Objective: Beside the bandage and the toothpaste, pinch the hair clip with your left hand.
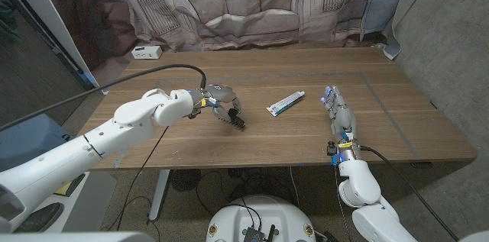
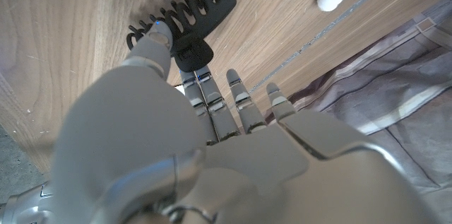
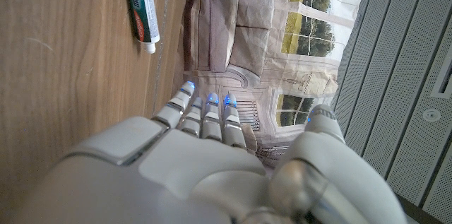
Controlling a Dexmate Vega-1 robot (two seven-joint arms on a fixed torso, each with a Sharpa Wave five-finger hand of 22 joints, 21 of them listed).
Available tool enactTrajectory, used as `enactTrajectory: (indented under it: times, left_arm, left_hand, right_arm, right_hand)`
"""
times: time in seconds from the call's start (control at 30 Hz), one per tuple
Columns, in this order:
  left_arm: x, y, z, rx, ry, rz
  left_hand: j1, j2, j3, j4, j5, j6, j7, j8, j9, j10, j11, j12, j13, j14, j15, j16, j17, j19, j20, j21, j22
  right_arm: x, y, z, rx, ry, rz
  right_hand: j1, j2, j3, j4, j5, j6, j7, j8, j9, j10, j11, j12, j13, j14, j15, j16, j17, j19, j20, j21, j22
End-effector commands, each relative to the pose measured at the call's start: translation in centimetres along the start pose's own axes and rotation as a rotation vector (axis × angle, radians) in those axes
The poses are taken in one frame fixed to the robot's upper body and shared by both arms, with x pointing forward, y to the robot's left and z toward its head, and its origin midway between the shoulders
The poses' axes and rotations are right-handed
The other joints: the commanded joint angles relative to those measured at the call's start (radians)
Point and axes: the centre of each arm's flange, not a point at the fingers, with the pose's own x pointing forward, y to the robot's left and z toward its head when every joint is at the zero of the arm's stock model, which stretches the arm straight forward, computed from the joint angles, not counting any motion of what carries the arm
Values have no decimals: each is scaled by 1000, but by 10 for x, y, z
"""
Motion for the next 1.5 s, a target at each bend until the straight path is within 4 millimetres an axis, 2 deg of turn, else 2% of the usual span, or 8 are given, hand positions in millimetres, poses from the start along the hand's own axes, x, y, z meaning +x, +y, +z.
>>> enactTrajectory:
  times: [0.03, 0.1, 0.3, 0.47, 0.5, 0.93, 1.27, 1.5]
  left_arm:
    - [-9, 9, -3, -9, 12, 47]
    - [-9, 9, -4, -13, 13, 50]
    - [-11, 9, -2, -20, 12, 69]
    - [-12, 9, -1, -23, 4, 83]
    - [-12, 9, -1, -25, 3, 85]
    - [-10, 11, -1, -40, -9, 101]
    - [-11, 11, -4, -61, -18, 123]
    - [-10, 11, -7, -60, -26, 133]
  left_hand:
    - [15, 14, -3, -3, -1, 18, 0, 5, 3, 50, -36, 7, 11, 9, -45, 4, 2, 9, 1, -1, 2]
    - [12, 21, -2, 1, 0, 32, 4, 9, 4, 67, -35, 10, 19, 37, -24, 11, 3, 12, 0, -2, 1]
    - [22, 31, 1, -2, 0, 50, 0, 16, 7, 77, -37, 14, 41, 74, -24, 19, 5, 19, 0, -3, 1]
    - [34, 30, -10, -5, -3, 67, -8, 39, 29, 108, -48, 37, 95, 123, -51, 32, 10, 26, 1, -5, 1]
    - [39, 25, -13, -8, -2, 79, -2, 52, 37, 120, -52, 47, 115, 142, -59, 37, 10, 27, 1, -6, 1]
    - [50, 20, -31, -2, -3, 120, -11, 121, 89, 155, -58, 90, 232, 209, -91, 57, 15, 44, 0, -5, 2]
    - [74, 30, -31, -5, -6, 195, -14, 190, 118, 222, -61, 131, 321, 257, -115, 78, 21, 77, 0, 1, 2]
    - [90, 28, -29, -11, -6, 211, -11, 205, 119, 245, -62, 142, 352, 269, -119, 83, 20, 90, 0, 1, 2]
  right_arm:
    - [7, 4, 1, 5, -9, 9]
    - [8, 4, 1, 4, -10, 11]
    - [9, 5, -1, -1, -7, 16]
    - [10, 5, -3, 4, -2, 10]
    - [10, 5, -3, 6, 0, 9]
    - [9, 6, -8, 4, 15, 9]
    - [12, 9, -11, 14, 17, 0]
    - [14, 10, -11, 8, 16, 3]
  right_hand:
    - [-6, 6, 2, -3, 0, 7, -7, -2, 3, 12, 0, 0, 4, 2, 2, 7, 3, 0, 8, 2, 3]
    - [-6, 6, 2, -3, 0, 7, -7, -2, 3, 13, 0, 0, 4, 2, 2, 7, 3, -1, 9, 2, 3]
    - [-6, 5, 2, -4, 0, 9, -6, -1, 3, 13, 1, 0, 4, 2, 2, 7, 3, -2, 10, 2, 3]
    - [-6, 5, 2, -4, 0, 8, -7, -1, 3, 14, -1, 0, 4, 2, 2, 7, 3, -2, 10, 2, 3]
    - [-6, 5, 2, -4, 0, 8, -6, -1, 3, 14, -1, 0, 4, 3, 2, 7, 3, -2, 10, 2, 3]
    - [-8, 5, 1, -4, 0, 8, -8, -2, 3, 12, -4, -1, 4, 3, 0, 7, 3, -5, 23, 1, 3]
    - [-8, 5, 1, -4, 0, 8, -8, -2, 3, 12, -3, -1, 4, 2, 1, 7, 3, -6, 22, 2, 3]
    - [-9, 5, 1, -5, 0, 8, -8, -2, 3, 12, -3, -2, 5, 1, 0, 7, 3, -6, 21, 2, 4]
